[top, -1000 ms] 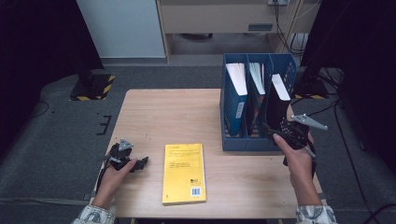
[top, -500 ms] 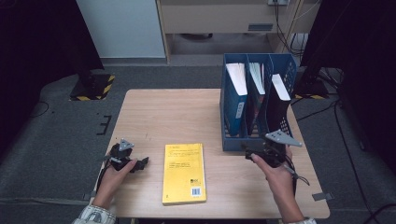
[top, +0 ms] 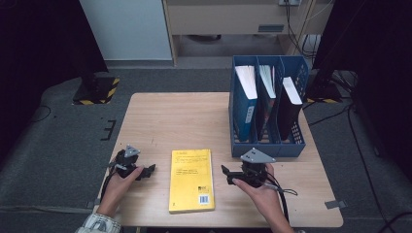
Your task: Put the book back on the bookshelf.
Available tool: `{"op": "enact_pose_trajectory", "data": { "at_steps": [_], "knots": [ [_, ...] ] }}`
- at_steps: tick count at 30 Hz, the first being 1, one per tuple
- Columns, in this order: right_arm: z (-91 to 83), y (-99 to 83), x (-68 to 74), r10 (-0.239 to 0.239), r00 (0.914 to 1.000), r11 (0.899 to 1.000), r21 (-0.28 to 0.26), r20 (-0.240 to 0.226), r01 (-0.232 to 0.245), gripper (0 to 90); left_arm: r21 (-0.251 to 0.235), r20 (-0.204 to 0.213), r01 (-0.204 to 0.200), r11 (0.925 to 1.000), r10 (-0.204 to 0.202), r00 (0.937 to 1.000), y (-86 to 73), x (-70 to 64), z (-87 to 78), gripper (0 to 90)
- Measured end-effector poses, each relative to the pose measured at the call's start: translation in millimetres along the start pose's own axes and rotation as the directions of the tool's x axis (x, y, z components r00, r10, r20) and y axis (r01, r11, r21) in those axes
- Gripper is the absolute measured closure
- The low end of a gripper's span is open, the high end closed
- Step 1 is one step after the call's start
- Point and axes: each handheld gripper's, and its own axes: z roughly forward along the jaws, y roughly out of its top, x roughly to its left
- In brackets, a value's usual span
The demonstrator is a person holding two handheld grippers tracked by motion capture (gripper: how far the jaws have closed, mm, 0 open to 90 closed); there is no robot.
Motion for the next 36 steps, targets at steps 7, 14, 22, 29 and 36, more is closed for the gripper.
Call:
{"op": "enact_pose_trajectory", "data": {
  "at_steps": [7, 14, 22, 29, 36],
  "knots": [
    [9.4, -1.1, 10.4, -0.001, 0.999, 1.0, 0.029, -0.045, 0.002, 11.5, -0.044, 0.04, 0.032, 0.9985, -0.03, 0.9988, 4.9, -3.4, -4.8, 4.8],
    [23.9, -5.7, 26.4, -0.042, 0.9945, 0.997, 0.061, -0.096, 0.048, 17.6, -0.082, 0.107, 0.035, 0.996, -0.026, 0.9939, 16.8, -18.4, -11.3, 6.3],
    [48.2, -17.1, 48.3, -0.075, 0.9852, 0.987, 0.129, -0.154, 0.096, 22.3, -0.095, 0.192, -0.024, 0.9952, 0.042, 0.9805, 31.7, -43.8, -14.0, 5.0],
    [56.5, -25.2, 56.6, -0.079, 0.9823, 0.979, 0.173, -0.17, 0.108, 25.6, -0.078, 0.222, -0.039, 0.9961, 0.056, 0.9735, 42.3, -50.2, -4.5, 6.1],
    [55.0, -28.4, 57.9, -0.068, 0.9805, 0.976, 0.192, -0.184, 0.104, 25.9, -0.049, 0.246, -0.077, 0.9959, 0.086, 0.9653, 53.0, -59.8, 12.9, 10.0]
  ]
}}
